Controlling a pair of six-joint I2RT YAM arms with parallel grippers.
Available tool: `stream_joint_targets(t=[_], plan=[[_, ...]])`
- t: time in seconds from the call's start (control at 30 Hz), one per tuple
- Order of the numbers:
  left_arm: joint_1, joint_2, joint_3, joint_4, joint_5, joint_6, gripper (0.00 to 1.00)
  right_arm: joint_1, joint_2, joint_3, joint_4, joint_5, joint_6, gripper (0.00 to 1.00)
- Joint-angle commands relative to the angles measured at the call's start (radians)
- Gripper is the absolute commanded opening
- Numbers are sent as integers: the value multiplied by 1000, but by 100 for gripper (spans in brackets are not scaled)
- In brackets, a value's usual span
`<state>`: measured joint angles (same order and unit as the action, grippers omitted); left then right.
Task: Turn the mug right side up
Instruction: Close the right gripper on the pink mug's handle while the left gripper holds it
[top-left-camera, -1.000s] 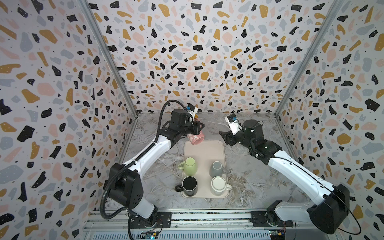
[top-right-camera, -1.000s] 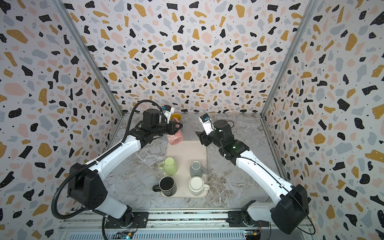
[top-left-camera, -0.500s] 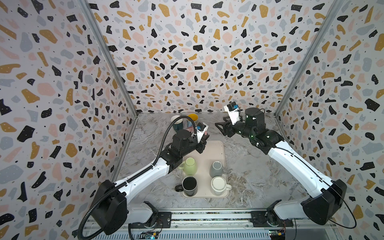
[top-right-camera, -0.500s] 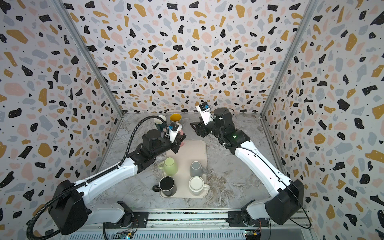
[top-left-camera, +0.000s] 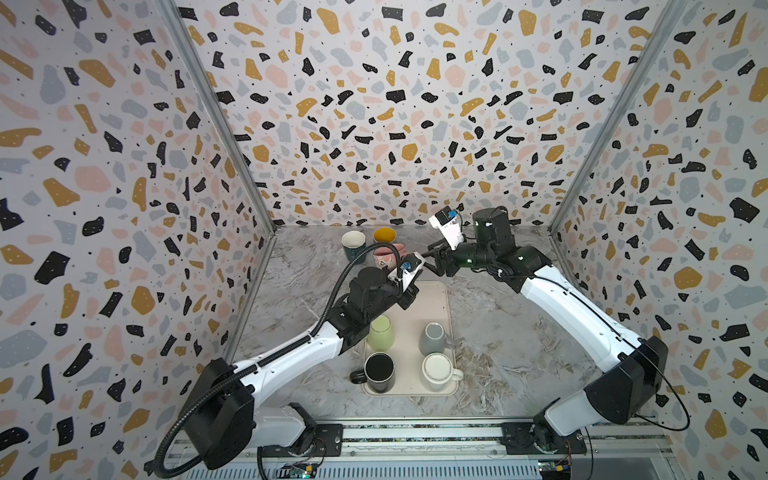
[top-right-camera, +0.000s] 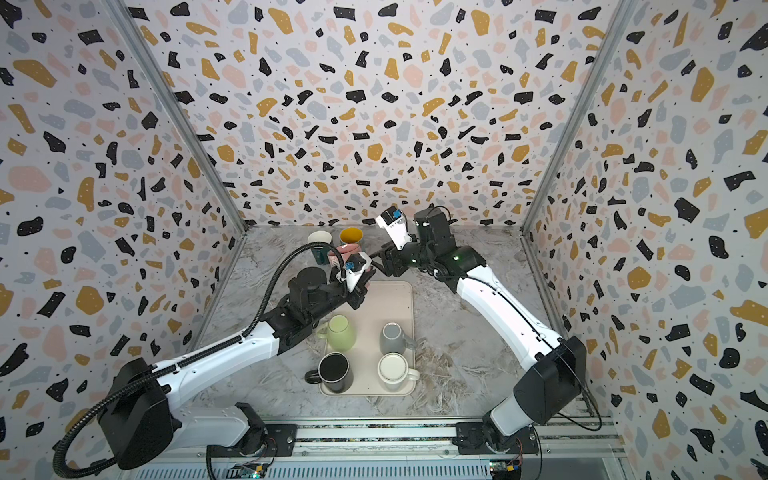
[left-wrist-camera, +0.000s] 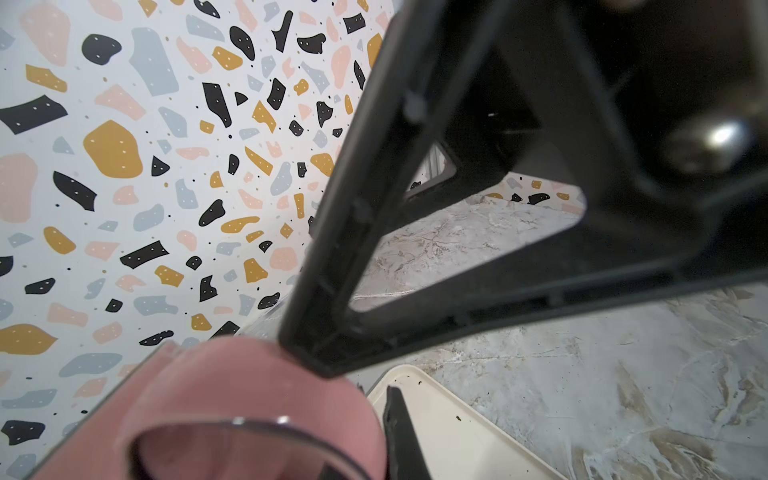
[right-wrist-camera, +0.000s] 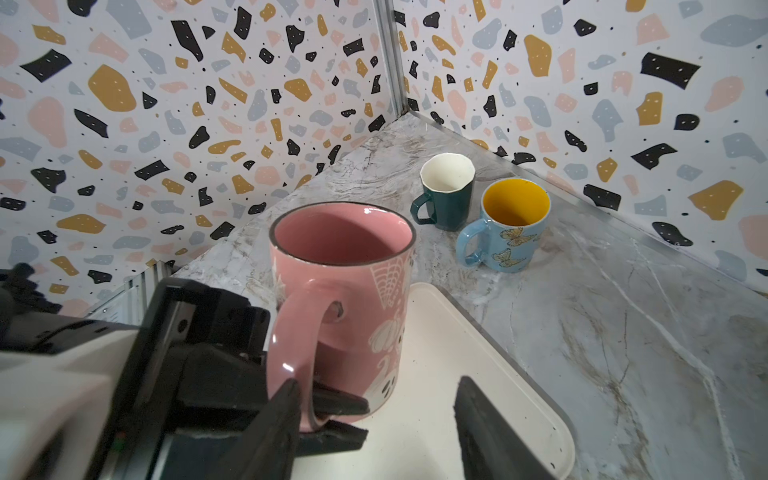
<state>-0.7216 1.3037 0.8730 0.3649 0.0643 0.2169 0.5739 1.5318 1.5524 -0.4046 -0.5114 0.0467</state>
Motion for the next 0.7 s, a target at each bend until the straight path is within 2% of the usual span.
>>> stream_joint_targets(t=[0.0, 0.2, 0.67], plan=[[-11, -33, 8, 186, 9, 68, 0, -1, -8, 70, -81, -50, -30, 61], [-15, -20, 12, 184, 31, 81, 0, 1, 27, 124, -150, -94, -47, 58], [-24, -11, 28, 155, 60, 119, 0, 6, 101, 180, -218, -112, -35, 51]])
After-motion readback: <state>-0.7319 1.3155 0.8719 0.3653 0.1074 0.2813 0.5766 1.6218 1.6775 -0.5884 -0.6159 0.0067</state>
